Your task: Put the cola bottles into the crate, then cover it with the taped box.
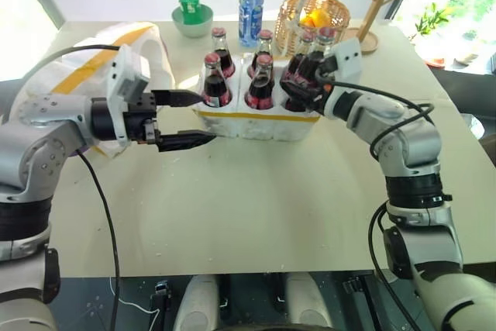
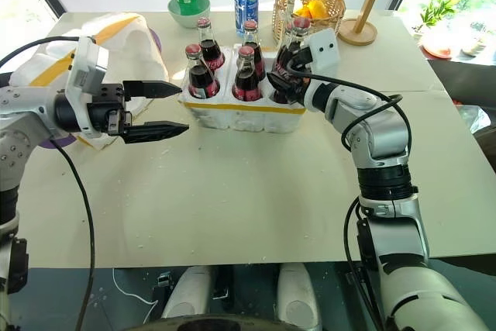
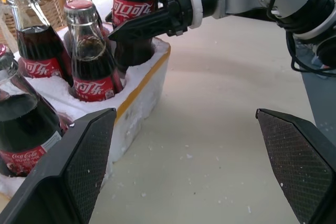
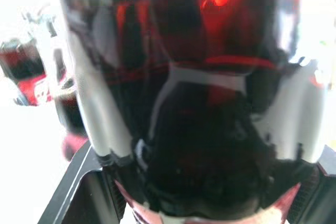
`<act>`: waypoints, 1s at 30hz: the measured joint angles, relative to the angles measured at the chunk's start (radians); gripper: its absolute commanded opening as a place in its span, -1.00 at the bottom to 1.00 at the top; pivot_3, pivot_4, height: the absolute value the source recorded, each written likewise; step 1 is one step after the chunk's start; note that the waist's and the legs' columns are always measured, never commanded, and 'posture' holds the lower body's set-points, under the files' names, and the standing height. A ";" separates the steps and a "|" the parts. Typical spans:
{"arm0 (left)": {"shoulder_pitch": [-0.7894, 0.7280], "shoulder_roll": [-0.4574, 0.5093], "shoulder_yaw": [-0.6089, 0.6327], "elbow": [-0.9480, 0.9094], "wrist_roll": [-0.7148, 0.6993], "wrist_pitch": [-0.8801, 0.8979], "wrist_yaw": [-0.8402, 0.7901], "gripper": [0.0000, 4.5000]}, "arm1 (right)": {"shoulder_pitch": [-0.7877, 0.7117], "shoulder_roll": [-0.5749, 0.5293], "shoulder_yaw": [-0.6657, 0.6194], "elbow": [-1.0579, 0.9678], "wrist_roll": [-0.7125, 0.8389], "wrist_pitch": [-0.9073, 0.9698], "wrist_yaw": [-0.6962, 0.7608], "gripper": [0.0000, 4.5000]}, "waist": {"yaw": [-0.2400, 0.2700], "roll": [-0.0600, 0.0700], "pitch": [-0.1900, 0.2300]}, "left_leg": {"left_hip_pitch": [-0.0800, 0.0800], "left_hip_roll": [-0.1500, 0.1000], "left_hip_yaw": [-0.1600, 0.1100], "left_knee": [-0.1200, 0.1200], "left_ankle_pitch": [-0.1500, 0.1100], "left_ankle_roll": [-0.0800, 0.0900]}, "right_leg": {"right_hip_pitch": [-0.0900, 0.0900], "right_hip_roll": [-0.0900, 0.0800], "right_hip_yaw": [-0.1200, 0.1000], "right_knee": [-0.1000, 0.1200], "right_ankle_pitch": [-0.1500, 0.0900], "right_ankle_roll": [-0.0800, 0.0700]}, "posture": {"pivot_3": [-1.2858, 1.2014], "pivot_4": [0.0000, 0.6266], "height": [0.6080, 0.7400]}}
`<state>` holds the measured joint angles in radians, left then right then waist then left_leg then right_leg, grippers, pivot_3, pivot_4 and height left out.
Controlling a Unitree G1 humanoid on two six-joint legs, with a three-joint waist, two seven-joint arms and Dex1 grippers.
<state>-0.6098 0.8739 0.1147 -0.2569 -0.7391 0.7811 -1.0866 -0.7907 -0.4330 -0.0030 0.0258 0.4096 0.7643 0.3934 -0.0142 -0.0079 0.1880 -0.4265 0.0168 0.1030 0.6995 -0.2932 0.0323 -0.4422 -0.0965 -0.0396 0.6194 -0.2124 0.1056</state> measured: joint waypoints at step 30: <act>0.645 0.519 0.666 0.353 0.292 -0.118 -0.287 1.00 | -0.125 -0.536 -0.105 -0.123 0.253 0.166 0.692 0.99 | -0.007 0.001 0.000 | 0.004 0.005 0.004 -0.002 -0.002 0.002 | -0.001 -0.001 -0.001 -0.002 -0.003 -0.007 | 0.03 -0.52 1.00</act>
<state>0.0355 1.3929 0.7804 0.0958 -0.4475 0.6627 -1.3732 -0.9160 -0.9690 -0.1080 -0.0975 0.6623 0.9305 1.0856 -0.0210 -0.0072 0.1882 -0.4228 0.0220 0.1068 0.6970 -0.2953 0.0345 -0.4437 -0.0971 -0.0402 0.6174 -0.2152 0.0986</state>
